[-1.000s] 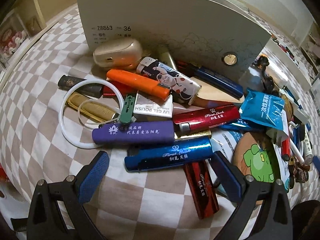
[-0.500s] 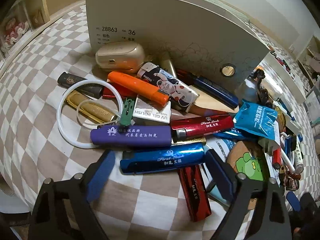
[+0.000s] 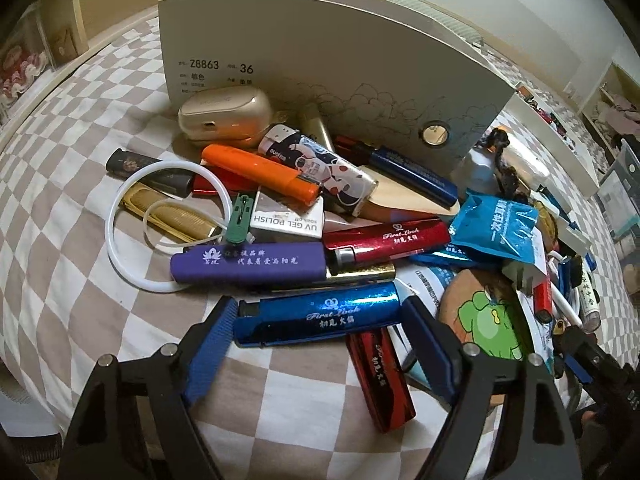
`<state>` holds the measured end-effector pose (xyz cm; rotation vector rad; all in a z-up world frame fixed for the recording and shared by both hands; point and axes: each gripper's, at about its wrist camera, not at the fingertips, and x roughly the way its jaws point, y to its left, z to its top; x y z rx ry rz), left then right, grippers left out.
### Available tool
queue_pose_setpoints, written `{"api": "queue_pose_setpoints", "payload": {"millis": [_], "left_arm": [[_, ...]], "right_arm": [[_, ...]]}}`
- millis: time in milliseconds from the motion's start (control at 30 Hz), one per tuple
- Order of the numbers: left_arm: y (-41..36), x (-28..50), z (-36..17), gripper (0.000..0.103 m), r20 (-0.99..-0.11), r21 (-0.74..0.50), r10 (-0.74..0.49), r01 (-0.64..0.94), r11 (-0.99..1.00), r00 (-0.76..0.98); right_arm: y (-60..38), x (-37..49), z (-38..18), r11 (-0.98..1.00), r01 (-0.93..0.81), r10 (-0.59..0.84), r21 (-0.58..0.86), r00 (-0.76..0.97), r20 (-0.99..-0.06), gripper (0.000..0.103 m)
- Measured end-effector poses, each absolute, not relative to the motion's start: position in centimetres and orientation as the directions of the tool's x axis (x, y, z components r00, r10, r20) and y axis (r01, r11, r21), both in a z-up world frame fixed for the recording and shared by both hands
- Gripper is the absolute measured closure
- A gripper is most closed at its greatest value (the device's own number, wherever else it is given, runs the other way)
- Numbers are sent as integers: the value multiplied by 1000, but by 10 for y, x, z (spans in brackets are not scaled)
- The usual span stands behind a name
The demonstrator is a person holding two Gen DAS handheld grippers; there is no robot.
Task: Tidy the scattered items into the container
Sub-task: 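Close the left tool on the blue tube while the right closes on the red First Look tube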
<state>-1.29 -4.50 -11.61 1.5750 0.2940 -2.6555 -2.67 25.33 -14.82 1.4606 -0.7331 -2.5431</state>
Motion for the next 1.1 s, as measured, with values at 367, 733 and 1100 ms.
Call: {"api": "queue_pose_setpoints", "payload": {"millis": [367,733,1100], "left_arm": [[-38,-23,-107,20,-862,-164,75,135,-977,-501],[-37,-12,-95,20,-830,-148,56,123,-981,-555],[-27,-11,-93,20,-818,-135,54,100,-986,-572]], "right_arm": [[253,-22,-145,-909,-121,-282,399,-527,-802,20],[257,-14,-138,-867,-111,-362,486,-531,-766,20],[249,-9,-130,-847,-54,-421,528,-538,-730,20]]}}
